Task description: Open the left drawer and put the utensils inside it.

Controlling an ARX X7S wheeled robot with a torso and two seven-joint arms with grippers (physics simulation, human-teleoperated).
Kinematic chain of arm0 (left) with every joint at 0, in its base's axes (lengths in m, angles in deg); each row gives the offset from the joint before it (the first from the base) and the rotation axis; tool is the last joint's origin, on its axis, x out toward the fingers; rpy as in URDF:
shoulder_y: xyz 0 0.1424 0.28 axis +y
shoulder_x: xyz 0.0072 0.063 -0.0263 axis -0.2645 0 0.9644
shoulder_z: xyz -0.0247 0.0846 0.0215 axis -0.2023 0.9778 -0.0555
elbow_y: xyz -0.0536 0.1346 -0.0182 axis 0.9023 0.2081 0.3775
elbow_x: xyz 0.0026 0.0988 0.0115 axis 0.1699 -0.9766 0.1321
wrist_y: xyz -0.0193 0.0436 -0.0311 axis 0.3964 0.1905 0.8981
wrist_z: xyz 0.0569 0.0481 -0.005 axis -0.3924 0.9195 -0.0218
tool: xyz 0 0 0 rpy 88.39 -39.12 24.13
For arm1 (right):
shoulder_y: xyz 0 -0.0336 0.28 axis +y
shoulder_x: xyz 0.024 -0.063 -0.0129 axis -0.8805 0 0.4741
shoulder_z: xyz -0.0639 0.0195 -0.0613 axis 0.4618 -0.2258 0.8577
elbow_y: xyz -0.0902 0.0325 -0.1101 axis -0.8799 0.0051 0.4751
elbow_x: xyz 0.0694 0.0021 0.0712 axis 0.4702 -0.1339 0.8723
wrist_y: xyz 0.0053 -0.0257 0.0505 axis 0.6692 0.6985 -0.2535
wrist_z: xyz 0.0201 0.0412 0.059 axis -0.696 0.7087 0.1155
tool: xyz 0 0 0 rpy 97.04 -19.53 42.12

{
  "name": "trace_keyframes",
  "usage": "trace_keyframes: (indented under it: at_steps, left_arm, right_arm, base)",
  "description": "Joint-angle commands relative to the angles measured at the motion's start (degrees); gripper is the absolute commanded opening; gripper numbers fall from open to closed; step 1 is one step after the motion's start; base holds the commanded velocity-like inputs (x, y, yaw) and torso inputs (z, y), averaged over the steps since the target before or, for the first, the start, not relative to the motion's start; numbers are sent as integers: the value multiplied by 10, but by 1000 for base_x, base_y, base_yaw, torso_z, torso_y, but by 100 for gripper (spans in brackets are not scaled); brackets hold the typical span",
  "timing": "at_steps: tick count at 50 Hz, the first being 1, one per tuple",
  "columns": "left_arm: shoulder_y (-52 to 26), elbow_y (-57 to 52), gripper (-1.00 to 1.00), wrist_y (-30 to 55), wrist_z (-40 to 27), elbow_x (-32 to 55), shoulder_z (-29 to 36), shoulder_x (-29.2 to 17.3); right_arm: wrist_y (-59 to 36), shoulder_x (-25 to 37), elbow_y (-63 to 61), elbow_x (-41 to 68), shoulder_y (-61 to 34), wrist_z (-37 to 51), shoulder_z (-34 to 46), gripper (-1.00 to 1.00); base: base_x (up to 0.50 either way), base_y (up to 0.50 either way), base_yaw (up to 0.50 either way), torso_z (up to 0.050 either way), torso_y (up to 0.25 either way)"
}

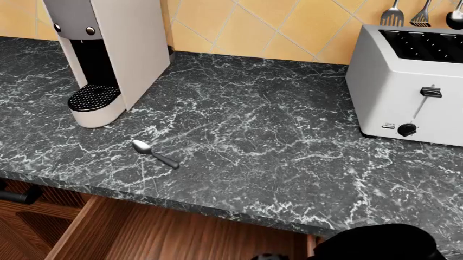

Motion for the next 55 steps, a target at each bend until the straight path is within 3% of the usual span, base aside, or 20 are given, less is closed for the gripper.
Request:
trace_keyframes:
  at_steps: [1,5,6,22,36,55]
  left_arm:
    - [0,0,100,1,0,0,0,0]
    - [0,0,100,0,0,0,1,0]
    - [0,0,100,-1,0,-1,-1,0]
    - [1,0,100,0,0,4,3,0]
    - [2,0,100,1,0,1,-1,0]
    - [0,0,100,1,0,-15,-14,1]
  right_arm:
    - [-7,-9,11,-22,2,-22,24,-100]
    - [-8,-8,14,-16,0,-31,21,-100]
    - [-11,-8,11,-14,-5,-37,23,100]
    - [-49,15,-100,58,-58,31,-44,100]
    - [-98,59,-242,295,-193,207,-171,100]
    - [-55,136,-288,410,-328,217,-291,100]
  base:
    - [0,0,0,0,0]
    - [0,0,0,0,0]
    - [0,0,0,0,0]
    - [0,0,0,0,0]
    - [0,0,0,0,0]
    - [0,0,0,0,0]
